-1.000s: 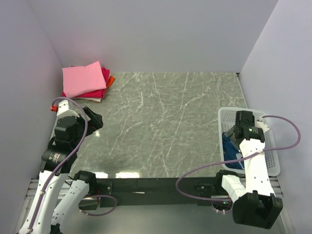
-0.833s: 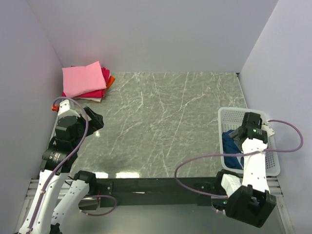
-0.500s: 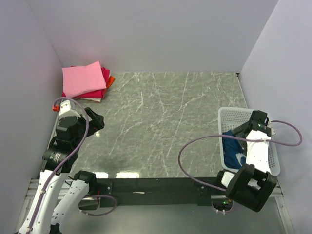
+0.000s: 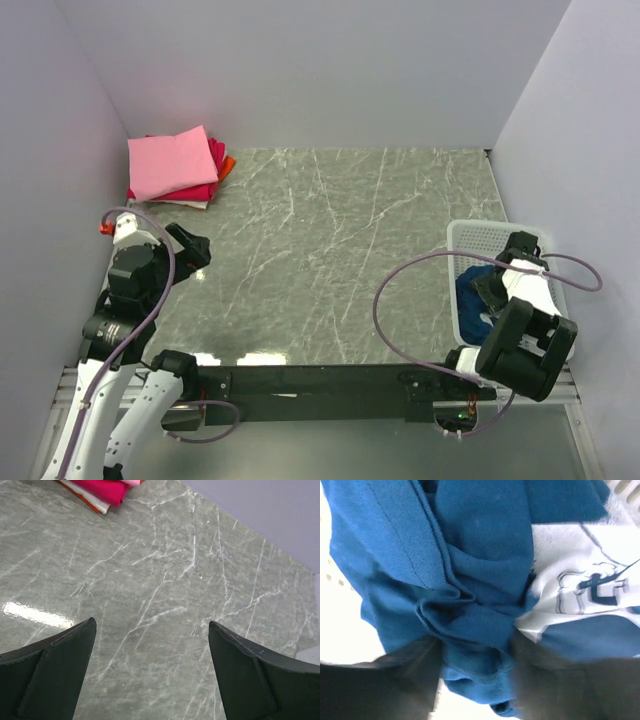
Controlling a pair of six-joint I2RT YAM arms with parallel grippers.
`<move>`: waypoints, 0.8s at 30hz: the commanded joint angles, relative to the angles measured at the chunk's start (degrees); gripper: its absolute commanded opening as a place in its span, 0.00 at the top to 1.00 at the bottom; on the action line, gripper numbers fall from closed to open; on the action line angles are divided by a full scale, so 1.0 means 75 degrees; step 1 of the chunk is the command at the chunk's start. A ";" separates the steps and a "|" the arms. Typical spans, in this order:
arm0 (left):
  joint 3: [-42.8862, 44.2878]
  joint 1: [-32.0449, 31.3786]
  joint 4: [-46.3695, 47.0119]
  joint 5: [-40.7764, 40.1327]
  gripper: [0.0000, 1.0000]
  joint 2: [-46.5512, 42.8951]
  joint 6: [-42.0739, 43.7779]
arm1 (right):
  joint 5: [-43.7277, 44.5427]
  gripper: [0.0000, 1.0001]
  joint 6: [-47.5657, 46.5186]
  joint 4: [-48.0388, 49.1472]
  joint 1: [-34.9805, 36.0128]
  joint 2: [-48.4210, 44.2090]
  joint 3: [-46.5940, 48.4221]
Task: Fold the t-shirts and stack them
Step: Grab the tshirt from the pile
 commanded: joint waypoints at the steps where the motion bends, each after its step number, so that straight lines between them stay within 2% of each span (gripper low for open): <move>1: 0.0042 -0.0031 0.0024 -0.0133 0.00 -0.0229 -0.0226 | -0.0439 0.54 -0.0360 0.0096 -0.0039 -0.0109 0.0071; 2: 0.0030 -0.0019 0.0035 -0.0133 0.01 -0.0252 -0.0215 | -0.0730 0.77 -0.0466 0.0108 -0.0051 -0.0261 0.0141; 4: 0.0041 -0.0019 0.0059 -0.0203 0.01 -0.0241 -0.0168 | -0.1060 1.00 -0.0526 0.0062 -0.0051 -0.0788 0.0258; 10: 0.0182 -0.0019 0.0141 -0.0355 0.01 0.0052 0.0207 | -0.0956 1.00 -0.0631 -0.0769 -0.0051 -0.2171 0.1908; 14: 0.0100 -0.0019 0.0199 -0.0310 0.01 0.0064 0.0067 | -0.0487 1.00 -0.0632 -0.1273 -0.0051 -0.2875 0.3791; 18: -0.0064 -0.0031 0.0305 -0.0040 0.01 0.0029 -0.0202 | -0.1339 1.00 -0.0060 -0.1217 -0.0027 -0.3262 0.5050; 21: -0.0111 -0.0019 0.0340 0.0101 0.00 0.0029 -0.0250 | -0.2862 1.00 0.0456 -0.0457 0.0229 -0.3403 0.5321; 22: -0.0088 -0.0019 0.0329 0.0113 0.01 0.0040 -0.0215 | -0.3248 1.00 0.0586 -0.0037 0.0648 -0.3438 0.5356; 24: -0.0041 -0.0019 0.0328 0.0101 0.01 0.0064 -0.0122 | -0.3101 1.00 0.0762 0.0189 0.1445 -0.3381 0.5613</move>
